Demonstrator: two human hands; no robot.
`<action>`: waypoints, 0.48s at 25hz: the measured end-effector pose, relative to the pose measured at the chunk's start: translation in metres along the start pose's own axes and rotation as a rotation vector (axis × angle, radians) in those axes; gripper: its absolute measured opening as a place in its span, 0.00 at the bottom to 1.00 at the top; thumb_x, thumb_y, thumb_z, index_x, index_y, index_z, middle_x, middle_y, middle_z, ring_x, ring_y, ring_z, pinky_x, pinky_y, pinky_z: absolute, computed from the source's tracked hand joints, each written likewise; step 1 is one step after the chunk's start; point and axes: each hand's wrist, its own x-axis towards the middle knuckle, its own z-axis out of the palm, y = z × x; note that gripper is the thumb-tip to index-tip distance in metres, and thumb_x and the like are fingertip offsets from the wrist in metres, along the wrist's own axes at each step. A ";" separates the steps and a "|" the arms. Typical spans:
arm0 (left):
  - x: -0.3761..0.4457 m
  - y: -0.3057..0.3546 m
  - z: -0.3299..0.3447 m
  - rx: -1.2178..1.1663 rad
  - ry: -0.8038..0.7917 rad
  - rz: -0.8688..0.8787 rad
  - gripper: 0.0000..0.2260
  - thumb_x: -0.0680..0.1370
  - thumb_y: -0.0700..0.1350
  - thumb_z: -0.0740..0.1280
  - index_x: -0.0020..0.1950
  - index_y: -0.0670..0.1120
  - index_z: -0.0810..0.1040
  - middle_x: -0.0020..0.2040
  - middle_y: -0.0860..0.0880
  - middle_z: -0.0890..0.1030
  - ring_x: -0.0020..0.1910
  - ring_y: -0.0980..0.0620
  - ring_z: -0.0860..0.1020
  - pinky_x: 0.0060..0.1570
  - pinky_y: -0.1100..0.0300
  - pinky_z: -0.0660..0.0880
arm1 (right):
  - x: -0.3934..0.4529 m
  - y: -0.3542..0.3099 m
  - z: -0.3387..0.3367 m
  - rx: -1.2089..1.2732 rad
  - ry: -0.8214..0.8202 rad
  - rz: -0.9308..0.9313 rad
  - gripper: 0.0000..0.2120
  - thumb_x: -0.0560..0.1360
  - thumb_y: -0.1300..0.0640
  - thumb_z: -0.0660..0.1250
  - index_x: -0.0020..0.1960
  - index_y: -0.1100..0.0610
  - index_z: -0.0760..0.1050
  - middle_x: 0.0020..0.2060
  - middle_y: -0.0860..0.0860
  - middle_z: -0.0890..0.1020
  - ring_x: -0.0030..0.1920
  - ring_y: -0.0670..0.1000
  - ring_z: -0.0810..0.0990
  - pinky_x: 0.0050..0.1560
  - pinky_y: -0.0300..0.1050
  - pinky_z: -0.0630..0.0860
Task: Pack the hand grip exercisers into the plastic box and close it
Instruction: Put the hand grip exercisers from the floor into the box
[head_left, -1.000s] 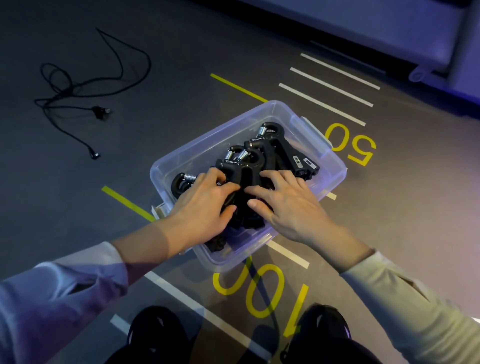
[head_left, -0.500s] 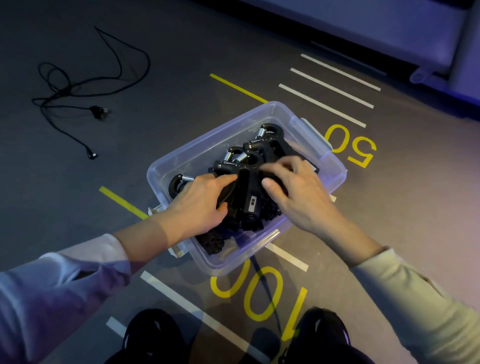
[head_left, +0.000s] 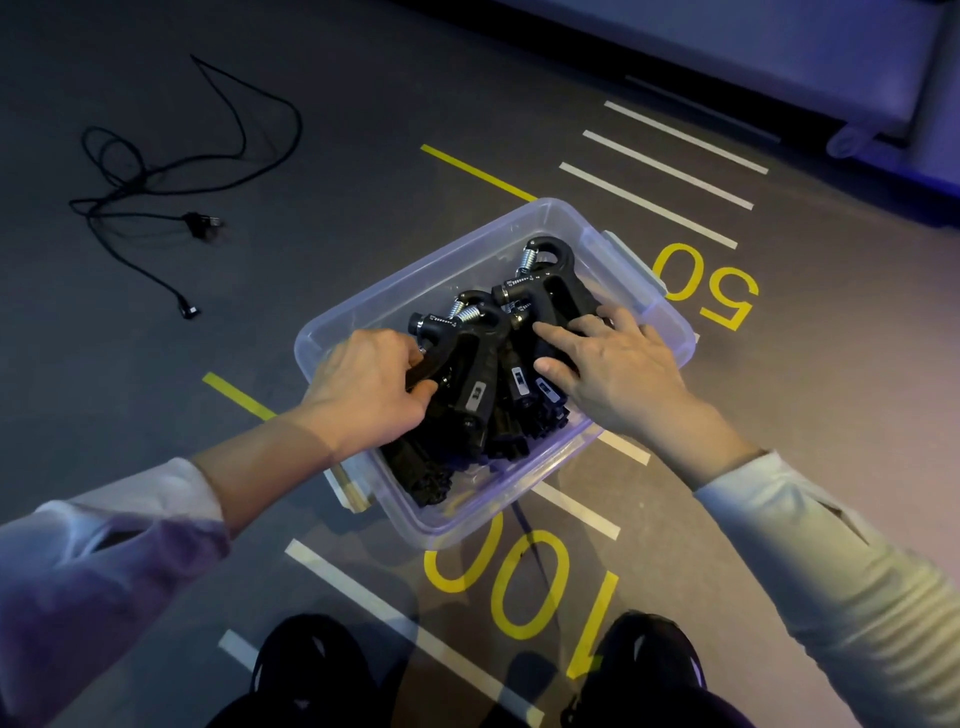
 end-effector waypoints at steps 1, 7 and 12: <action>0.001 0.003 -0.002 -0.032 0.009 -0.050 0.08 0.73 0.48 0.69 0.46 0.45 0.80 0.41 0.48 0.82 0.45 0.47 0.78 0.43 0.55 0.74 | -0.002 0.000 -0.002 0.059 0.026 -0.016 0.26 0.79 0.38 0.48 0.75 0.44 0.57 0.69 0.50 0.68 0.71 0.57 0.58 0.66 0.53 0.61; 0.005 0.011 0.003 -0.613 0.061 -0.446 0.08 0.72 0.46 0.70 0.40 0.42 0.82 0.35 0.47 0.81 0.37 0.50 0.78 0.46 0.54 0.76 | -0.029 -0.043 -0.022 1.270 -0.151 -0.041 0.20 0.80 0.44 0.51 0.71 0.41 0.61 0.61 0.50 0.75 0.59 0.52 0.78 0.61 0.46 0.73; -0.011 0.032 0.016 -0.922 0.097 -0.271 0.03 0.74 0.43 0.68 0.41 0.50 0.79 0.36 0.53 0.81 0.38 0.55 0.80 0.47 0.57 0.78 | -0.024 -0.054 -0.045 1.356 0.033 -0.166 0.18 0.81 0.49 0.55 0.69 0.49 0.68 0.63 0.49 0.75 0.62 0.48 0.75 0.63 0.44 0.73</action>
